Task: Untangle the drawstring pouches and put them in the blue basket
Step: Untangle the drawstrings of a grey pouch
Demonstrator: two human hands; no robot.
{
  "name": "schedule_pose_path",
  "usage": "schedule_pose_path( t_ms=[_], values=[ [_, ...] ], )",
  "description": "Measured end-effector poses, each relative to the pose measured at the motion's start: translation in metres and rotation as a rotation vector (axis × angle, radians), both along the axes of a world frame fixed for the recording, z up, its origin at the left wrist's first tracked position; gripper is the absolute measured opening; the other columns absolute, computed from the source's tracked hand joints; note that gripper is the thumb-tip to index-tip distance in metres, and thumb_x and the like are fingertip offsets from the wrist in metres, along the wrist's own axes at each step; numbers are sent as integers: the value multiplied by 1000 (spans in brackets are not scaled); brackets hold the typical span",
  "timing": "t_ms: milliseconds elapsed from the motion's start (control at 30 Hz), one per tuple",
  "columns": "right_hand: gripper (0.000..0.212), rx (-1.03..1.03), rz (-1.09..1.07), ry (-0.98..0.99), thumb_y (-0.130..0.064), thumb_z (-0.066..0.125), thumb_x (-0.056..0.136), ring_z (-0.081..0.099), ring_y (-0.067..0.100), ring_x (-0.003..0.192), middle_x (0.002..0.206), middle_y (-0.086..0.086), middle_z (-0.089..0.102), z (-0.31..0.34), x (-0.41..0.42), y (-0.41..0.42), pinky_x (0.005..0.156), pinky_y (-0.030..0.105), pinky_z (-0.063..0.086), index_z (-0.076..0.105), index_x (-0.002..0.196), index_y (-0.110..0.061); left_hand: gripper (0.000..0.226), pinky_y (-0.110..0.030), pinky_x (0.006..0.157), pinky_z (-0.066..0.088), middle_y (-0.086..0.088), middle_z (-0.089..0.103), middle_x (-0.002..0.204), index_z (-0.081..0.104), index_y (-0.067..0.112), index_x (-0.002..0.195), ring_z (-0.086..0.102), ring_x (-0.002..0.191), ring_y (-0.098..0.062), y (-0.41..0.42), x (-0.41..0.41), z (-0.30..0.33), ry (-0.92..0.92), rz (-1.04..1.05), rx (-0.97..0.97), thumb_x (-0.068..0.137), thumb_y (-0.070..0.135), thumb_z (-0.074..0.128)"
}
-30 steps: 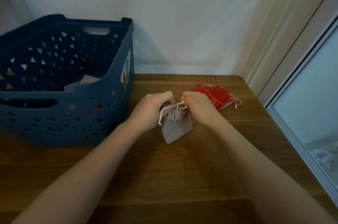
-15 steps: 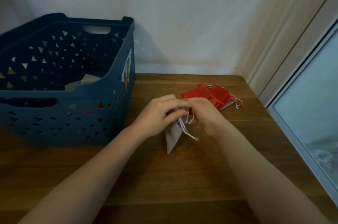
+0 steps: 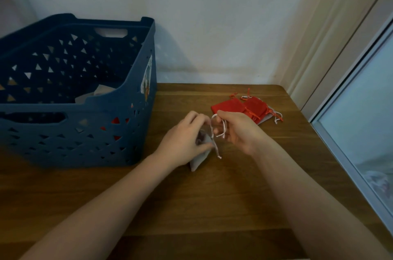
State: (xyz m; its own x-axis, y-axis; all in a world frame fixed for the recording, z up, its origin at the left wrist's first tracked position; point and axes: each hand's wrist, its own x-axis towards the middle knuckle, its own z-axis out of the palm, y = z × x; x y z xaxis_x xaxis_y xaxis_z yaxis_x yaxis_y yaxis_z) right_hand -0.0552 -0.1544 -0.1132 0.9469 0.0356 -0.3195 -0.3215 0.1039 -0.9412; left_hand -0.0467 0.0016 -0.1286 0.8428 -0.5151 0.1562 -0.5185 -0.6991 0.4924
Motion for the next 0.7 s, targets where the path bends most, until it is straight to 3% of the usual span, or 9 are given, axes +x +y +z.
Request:
schedule_pose_path(
  t_ms=[100,167,300,367,467,533,633,700],
  values=[
    [31,11,-10,-1,-20,46,97,59,12,62,71,3,60,1,-1,-4,58,24,42,59,69,-13,50,-27,84,52,11,44,128,40,32,127,52,100,-4,1,4,-2,26,32,-17,84,23,64],
    [29,40,-6,4,-19,46,97,60,12,63,74,5,64,0,-2,-6,60,24,44,60,73,-10,54,-26,83,51,10,47,127,38,32,126,52,100,-3,2,2,-2,44,14,-24,81,33,68],
    [25,48,4,12,-22,48,96,59,12,68,79,3,70,-3,-4,-5,75,30,44,63,79,-12,88,-27,87,49,7,47,135,25,28,137,52,113,-11,-2,-3,-9,93,23,55,68,49,76],
    [24,53,4,21,-23,49,96,59,12,70,78,2,70,-4,-5,-4,78,31,44,64,80,-13,88,-28,85,50,5,45,138,16,30,142,53,113,-12,-4,-2,-15,83,11,120,76,39,74],
    [23,91,-22,47,-23,50,95,60,12,70,78,1,70,-4,-6,-5,75,30,47,65,81,-13,74,-24,74,52,5,52,128,12,33,143,58,94,-7,-1,-1,-19,51,10,76,89,20,59],
    [21,178,-86,86,-23,51,95,61,12,69,76,0,70,-4,-6,-9,74,29,47,64,83,-13,66,-23,77,53,6,54,123,14,39,140,57,93,-3,3,-2,-19,56,-31,-32,92,12,52],
    [20,256,-133,136,-23,52,93,62,11,69,73,-1,70,-4,-5,-12,75,28,45,65,83,-13,75,-15,79,50,9,51,111,24,64,118,55,91,2,10,-5,-14,108,-135,-252,91,-3,44],
    [19,264,-123,164,-23,53,92,62,11,72,78,0,71,-5,-5,-9,73,26,44,66,83,-13,69,-8,76,43,12,46,101,45,50,118,50,90,3,11,-3,-13,45,-194,-338,87,-12,42]
  ],
)
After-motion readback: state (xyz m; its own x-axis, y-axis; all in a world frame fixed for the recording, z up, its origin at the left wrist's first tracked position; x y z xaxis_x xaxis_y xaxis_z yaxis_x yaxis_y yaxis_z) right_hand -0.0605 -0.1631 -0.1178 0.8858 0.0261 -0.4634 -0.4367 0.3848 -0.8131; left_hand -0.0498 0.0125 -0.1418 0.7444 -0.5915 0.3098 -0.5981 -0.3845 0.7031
